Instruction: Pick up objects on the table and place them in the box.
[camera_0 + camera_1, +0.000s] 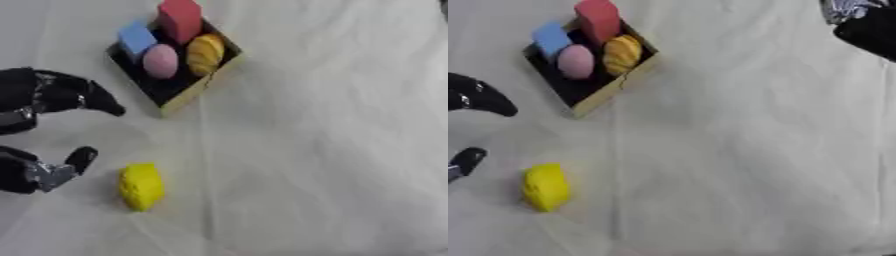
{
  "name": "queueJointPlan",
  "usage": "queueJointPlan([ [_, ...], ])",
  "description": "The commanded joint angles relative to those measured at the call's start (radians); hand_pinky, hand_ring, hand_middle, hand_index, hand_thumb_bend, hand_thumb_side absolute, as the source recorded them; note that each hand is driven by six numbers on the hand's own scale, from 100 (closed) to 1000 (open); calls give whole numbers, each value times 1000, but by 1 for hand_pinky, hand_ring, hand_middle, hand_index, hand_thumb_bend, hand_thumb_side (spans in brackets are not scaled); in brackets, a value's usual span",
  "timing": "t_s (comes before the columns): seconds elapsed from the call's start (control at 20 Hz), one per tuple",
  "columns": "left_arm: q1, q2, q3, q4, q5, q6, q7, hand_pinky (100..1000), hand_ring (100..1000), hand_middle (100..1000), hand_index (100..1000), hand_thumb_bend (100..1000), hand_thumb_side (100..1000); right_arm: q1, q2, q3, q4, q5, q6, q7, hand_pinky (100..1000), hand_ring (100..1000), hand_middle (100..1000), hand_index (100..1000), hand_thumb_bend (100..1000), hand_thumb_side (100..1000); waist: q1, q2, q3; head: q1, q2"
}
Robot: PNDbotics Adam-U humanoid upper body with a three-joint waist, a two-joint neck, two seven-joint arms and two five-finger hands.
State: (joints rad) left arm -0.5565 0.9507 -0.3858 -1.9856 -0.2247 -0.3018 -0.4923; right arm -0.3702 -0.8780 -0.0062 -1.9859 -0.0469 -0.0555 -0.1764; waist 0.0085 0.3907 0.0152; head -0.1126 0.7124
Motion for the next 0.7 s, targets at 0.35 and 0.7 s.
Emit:
queueJointPlan([
  [0.35,-33,-12,-46,-14,10,44,-109,820,805,767,901,199,475,-6,-35,-12,-14,-6,5,-1,895,765,630,764,100,444,-9,-41,6,-10,11],
  [0.7,-69,-72,-70,-14,-71,95,-132,846,827,778,889,316,453,-2,-31,-9,-14,-3,9,2,895,765,630,764,100,441,-10,-40,7,-21,10],
])
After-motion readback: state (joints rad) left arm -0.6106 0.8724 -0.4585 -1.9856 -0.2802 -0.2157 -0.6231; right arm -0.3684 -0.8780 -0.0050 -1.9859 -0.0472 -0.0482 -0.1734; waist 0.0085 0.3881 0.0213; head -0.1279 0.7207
